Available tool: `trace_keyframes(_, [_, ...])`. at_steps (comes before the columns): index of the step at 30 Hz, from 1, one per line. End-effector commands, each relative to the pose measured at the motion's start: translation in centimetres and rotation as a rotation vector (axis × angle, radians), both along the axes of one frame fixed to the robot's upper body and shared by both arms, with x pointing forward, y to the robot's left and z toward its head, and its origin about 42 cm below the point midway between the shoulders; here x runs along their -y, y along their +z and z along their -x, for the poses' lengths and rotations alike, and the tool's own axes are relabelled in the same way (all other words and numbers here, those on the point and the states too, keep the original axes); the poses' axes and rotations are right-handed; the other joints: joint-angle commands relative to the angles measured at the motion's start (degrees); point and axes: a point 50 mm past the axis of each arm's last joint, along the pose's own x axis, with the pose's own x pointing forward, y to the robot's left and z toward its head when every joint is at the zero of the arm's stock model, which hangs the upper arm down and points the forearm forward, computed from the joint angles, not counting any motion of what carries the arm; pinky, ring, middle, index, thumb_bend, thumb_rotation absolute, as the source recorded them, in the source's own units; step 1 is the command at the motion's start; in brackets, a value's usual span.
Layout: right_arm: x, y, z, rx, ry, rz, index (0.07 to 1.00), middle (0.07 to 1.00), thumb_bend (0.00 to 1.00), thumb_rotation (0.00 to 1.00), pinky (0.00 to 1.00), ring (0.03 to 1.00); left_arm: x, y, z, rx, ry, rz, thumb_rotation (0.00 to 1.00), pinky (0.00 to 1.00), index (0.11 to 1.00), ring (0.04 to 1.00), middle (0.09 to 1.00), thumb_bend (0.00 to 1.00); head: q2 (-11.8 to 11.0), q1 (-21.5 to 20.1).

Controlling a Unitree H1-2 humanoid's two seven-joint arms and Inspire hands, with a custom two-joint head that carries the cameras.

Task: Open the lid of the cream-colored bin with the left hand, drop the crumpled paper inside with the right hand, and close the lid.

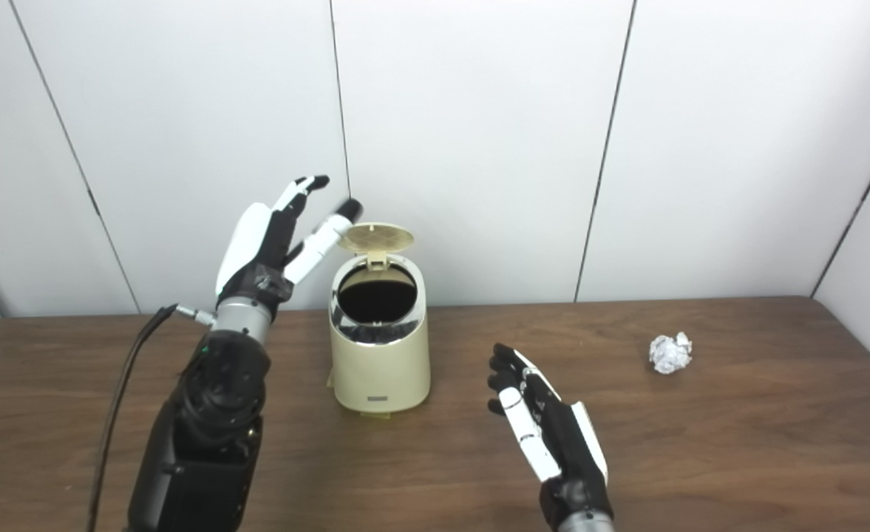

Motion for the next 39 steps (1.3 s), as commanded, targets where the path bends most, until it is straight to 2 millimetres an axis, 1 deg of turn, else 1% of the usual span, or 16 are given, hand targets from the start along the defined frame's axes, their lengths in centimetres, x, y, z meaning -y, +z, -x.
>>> trace_keyframes(1, [0.0, 1.6, -0.6, 0.089, 0.009, -0.008, 0.862, 0.876, 0.14, 0.78, 0.79, 0.856, 0.0, 1.6, 0.5, 0.126, -0.058, 0.081, 1.0, 0.85, 0.919, 0.919, 0.921, 0.24, 0.1, 0.0])
trace_keyframes(3, [0.1, 1.7, -0.6, 0.094, 0.007, -0.002, 0.863, 0.878, 0.14, 0.79, 0.79, 0.858, -0.5, 0.8, 0.9, 0.134, -0.124, 0.2, 1.0, 0.85, 0.921, 0.918, 0.918, 0.19, 0.3, 0.4])
trace_keyframes(5, [0.3, 1.8, -0.6, 0.101, 0.005, 0.006, 0.87, 0.882, 0.15, 0.88, 0.8, 0.863, -1.3, -0.1, 1.6, 0.14, -0.175, 0.285, 0.98, 0.85, 0.907, 0.91, 0.904, 0.16, 0.2, 0.5])
trace_keyframes(8, [0.7, 2.0, -0.7, 0.113, 0.001, 0.015, 0.876, 0.884, 0.17, 0.94, 0.81, 0.871, -2.9, -1.8, 3.1, 0.126, -0.251, 0.389, 0.96, 0.9, 0.906, 0.921, 0.908, 0.18, 0.2, 0.4])
trace_keyframes(10, [1.0, 2.1, -0.8, 0.121, 0.0, 0.028, 0.878, 0.885, 0.18, 0.95, 0.81, 0.874, -4.0, -2.8, 4.0, 0.12, -0.263, 0.428, 0.98, 0.9, 0.901, 0.916, 0.905, 0.21, 0.2, 0.3])
trace_keyframes(11, [1.2, 2.2, -0.9, 0.125, -0.004, 0.031, 0.878, 0.885, 0.18, 0.95, 0.82, 0.875, -4.5, -3.2, 4.5, 0.121, -0.257, 0.443, 0.95, 0.9, 0.889, 0.911, 0.899, 0.22, 0.2, 0.3])
trace_keyframes(15, [2.3, 2.5, -1.3, 0.148, -0.031, 0.048, 0.876, 0.887, 0.15, 0.86, 0.81, 0.873, -6.5, -5.1, 6.1, 0.141, -0.23, 0.45, 0.88, 0.88, 0.854, 0.889, 0.875, 0.22, 0.2, 0.4])
trace_keyframes(19, [3.4, 3.0, -1.9, 0.186, -0.028, 0.09, 0.88, 0.891, 0.17, 0.84, 0.81, 0.876, -7.4, -6.9, 7.6, 0.14, -0.206, 0.408, 0.89, 0.85, 0.841, 0.871, 0.864, 0.2, 0.1, 0.4])
trace_keyframes(22, [4.1, 3.7, -2.3, 0.202, -0.033, 0.204, 0.88, 0.892, 0.22, 0.75, 0.81, 0.879, -7.5, -7.8, 8.4, 0.126, -0.183, 0.419, 0.91, 0.86, 0.84, 0.861, 0.863, 0.19, 0.1, 0.4])
trace_keyframes(24, [4.9, 4.5, -2.6, 0.235, -0.052, 0.357, 0.872, 0.888, 0.26, 0.59, 0.77, 0.858, -7.6, -8.1, 8.7, 0.117, -0.18, 0.42, 0.9, 0.89, 0.85, 0.878, 0.875, 0.18, 0.1, 0.2])
trace_keyframes(26, [5.9, 5.3, -3.2, 0.271, -0.064, 0.523, 0.865, 0.884, 0.3, 0.48, 0.75, 0.85, -7.7, -8.3, 8.8, 0.116, -0.175, 0.42, 0.9, 0.89, 0.852, 0.879, 0.875, 0.18, 0.1, 0.0])
trace_keyframes(28, [7.2, 6.0, -4.1, 0.288, -0.068, 0.671, 0.865, 0.884, 0.53, 0.52, 0.75, 0.847, -7.8, -8.5, 9.0, 0.114, -0.171, 0.423, 0.91, 0.88, 0.85, 0.876, 0.868, 0.15, 0.1, -0.1])
trace_keyframes(32, [9.4, 7.7, -5.9, 0.305, -0.071, 0.911, 0.886, 0.899, 0.82, 0.54, 0.75, 0.854, -8.3, -8.9, 9.1, 0.116, -0.158, 0.425, 0.89, 0.87, 0.837, 0.866, 0.854, 0.14, 0.2, -0.5])
trace_keyframes(33, [10.0, 8.4, -6.3, 0.304, -0.063, 0.962, 0.896, 0.91, 0.87, 0.51, 0.74, 0.85, -8.4, -9.0, 9.1, 0.119, -0.155, 0.423, 0.87, 0.87, 0.83, 0.864, 0.849, 0.14, 0.2, -0.5])
trace_keyframes(36, [11.7, 10.0, -7.4, 0.256, -0.053, 1.087, 0.893, 0.923, 0.98, 0.47, 0.71, 0.852, -8.7, -9.1, 9.1, 0.117, -0.151, 0.417, 0.83, 0.85, 0.82, 0.857, 0.841, 0.14, 0.2, -0.5])
trace_keyframes(39, [13.1, 11.1, -8.2, 0.193, -0.061, 1.138, 0.872, 0.93, 1.0, 0.39, 0.68, 0.864, -8.7, -9.2, 9.1, 0.116, -0.147, 0.418, 0.83, 0.84, 0.815, 0.857, 0.835, 0.13, 0.4, -1.1])
